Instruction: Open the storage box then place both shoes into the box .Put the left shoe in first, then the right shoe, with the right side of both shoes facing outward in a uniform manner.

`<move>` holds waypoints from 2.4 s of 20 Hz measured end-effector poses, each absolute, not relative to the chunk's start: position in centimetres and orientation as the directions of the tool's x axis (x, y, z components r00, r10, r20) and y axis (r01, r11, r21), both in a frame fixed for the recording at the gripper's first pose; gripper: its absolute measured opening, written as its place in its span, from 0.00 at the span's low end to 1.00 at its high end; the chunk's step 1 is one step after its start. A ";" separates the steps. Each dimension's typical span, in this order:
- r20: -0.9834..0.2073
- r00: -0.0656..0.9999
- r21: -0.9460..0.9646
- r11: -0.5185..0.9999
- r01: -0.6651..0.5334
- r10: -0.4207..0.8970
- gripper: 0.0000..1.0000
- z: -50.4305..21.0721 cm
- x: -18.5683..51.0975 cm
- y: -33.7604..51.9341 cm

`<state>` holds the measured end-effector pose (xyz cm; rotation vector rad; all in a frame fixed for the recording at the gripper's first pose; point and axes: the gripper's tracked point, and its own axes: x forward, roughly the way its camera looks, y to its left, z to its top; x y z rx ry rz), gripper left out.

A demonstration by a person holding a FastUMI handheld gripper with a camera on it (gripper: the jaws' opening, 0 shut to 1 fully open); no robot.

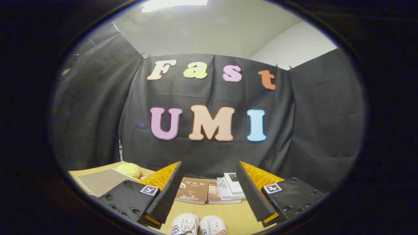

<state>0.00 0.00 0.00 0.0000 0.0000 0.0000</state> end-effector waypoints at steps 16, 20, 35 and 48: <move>0.007 1.000 0.005 1.000 0.007 -0.007 1.00 -0.1 0.4 -0.2; 0.007 1.000 0.003 1.000 0.004 -0.004 1.00 -0.1 0.4 -0.1; -0.124 0.982 0.239 0.965 -0.109 0.142 1.00 -5.1 -0.8 3.8; -0.314 0.877 0.597 0.794 -0.115 0.363 0.99 -14.7 -5.0 12.8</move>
